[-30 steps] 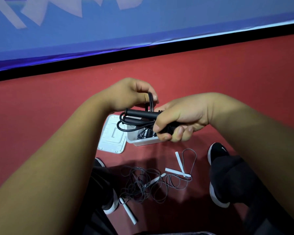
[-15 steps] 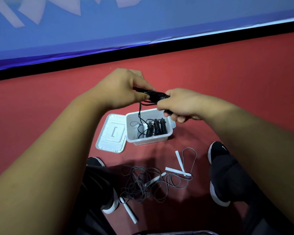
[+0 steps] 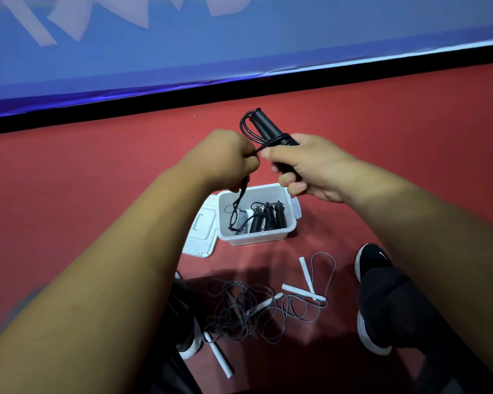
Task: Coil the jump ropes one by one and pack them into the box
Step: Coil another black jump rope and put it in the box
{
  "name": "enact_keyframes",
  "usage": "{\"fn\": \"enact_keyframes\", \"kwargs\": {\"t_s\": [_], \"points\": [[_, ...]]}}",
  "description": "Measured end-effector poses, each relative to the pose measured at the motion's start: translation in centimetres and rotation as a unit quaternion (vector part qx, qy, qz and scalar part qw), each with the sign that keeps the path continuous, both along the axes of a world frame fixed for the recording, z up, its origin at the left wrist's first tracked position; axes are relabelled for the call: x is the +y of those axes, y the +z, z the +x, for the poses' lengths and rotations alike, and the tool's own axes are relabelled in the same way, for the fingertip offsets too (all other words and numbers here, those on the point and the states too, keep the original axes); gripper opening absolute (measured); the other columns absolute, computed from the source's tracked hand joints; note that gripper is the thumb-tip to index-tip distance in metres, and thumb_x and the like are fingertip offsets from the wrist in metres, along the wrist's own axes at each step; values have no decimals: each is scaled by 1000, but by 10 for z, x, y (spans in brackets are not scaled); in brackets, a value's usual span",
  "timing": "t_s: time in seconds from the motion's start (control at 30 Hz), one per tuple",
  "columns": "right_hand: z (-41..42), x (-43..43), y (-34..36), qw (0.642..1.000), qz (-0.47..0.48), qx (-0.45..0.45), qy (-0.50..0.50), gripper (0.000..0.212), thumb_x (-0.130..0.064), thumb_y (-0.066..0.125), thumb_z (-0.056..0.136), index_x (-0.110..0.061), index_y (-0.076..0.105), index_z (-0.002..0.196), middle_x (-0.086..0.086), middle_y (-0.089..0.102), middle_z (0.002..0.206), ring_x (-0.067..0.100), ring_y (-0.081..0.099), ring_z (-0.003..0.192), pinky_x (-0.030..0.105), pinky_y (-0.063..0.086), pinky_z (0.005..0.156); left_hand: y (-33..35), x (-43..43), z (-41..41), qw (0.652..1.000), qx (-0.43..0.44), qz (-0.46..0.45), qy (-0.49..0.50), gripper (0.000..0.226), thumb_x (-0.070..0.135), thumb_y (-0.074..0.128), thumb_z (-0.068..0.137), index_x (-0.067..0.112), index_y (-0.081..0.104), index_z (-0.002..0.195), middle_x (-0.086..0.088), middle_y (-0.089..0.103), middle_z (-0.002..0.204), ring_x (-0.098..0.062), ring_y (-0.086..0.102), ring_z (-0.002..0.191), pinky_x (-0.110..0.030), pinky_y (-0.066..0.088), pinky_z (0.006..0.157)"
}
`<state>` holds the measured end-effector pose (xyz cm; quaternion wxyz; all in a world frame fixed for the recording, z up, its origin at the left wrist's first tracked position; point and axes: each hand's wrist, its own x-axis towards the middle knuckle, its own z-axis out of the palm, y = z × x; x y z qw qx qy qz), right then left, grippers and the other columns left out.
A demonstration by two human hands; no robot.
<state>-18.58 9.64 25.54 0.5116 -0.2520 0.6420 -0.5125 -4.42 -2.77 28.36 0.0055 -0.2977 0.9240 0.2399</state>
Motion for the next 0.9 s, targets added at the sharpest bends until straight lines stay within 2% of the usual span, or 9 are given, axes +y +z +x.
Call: {"fn": "enact_keyframes", "kwargs": {"t_s": [0.13, 0.23, 0.3, 0.37, 0.47, 0.57, 0.67, 0.73, 0.9], "points": [[-4, 2, 8, 996, -37, -74, -36, 53, -62, 71, 93, -14, 56, 109, 8, 56, 85, 12, 39, 55, 20, 21, 42, 8, 0, 0, 977, 80, 186, 61, 18, 22, 78, 95, 4, 76, 95, -16, 76, 82, -23, 78, 71, -36, 66, 71], [-9, 1, 10, 993, -24, -95, -63, 64, -76, 60, 93, -14, 56, 110, 7, 57, 81, 13, 39, 55, 21, 19, 44, 10, -5, 2, 976, 114, 181, 48, 21, 27, 85, 87, 8, 77, 89, -12, 76, 77, -13, 72, 68, -34, 65, 74], [-11, 1, 10, 991, -24, -111, -71, 61, -73, 59, 96, -13, 56, 108, 6, 56, 79, 12, 37, 54, 21, 17, 44, 12, -9, 3, 980, 130, 149, 17, 16, 30, 85, 87, 15, 80, 89, -6, 77, 82, -9, 65, 70, -32, 58, 76], [-12, 1, 11, 989, -34, -124, -76, 59, -70, 60, 97, -12, 57, 109, 6, 56, 78, 12, 36, 54, 22, 15, 45, 14, -9, 5, 969, 149, 195, -13, 12, 22, 83, 89, 19, 82, 100, 0, 80, 93, -7, 66, 82, -31, 56, 87], [-15, 2, 13, 987, -46, -130, -84, 50, -64, 63, 99, -15, 57, 110, 7, 55, 78, 13, 36, 54, 24, 12, 50, 15, -11, 11, 954, 121, 269, -47, 37, 6, 80, 88, 28, 79, 118, -1, 80, 107, -6, 67, 96, -29, 53, 101], [-11, 3, 11, 989, -36, -125, -75, 44, -56, 67, 99, -16, 56, 113, 9, 56, 81, 13, 36, 53, 21, 16, 44, 14, -12, 14, 969, 51, 236, -39, 39, 3, 83, 85, 26, 80, 116, -6, 77, 93, -9, 67, 84, -30, 59, 92], [-4, 5, 11, 990, -29, -128, -53, 38, -48, 70, 98, -15, 57, 111, 8, 57, 80, 13, 35, 53, 20, 17, 43, 10, -8, 12, 987, 8, 162, 4, 14, 9, 85, 85, 12, 80, 97, -9, 75, 82, -12, 73, 68, -32, 65, 74], [-2, 5, 13, 989, -38, -136, -40, 35, -44, 71, 99, -14, 57, 113, 8, 58, 80, 13, 35, 53, 20, 18, 42, 6, -6, 9, 988, 4, 146, 42, 15, 17, 80, 92, 3, 74, 92, -15, 76, 82, -20, 76, 68, -31, 65, 64], [-7, 6, 18, 985, -63, -159, -17, 27, -42, 64, 103, -18, 55, 110, 5, 56, 78, 12, 33, 53, 19, 18, 38, 1, -7, 3, 982, 60, 152, 97, 29, 31, 65, 104, 6, 75, 93, -22, 74, 88, -31, 77, 71, -40, 66, 69]]}}
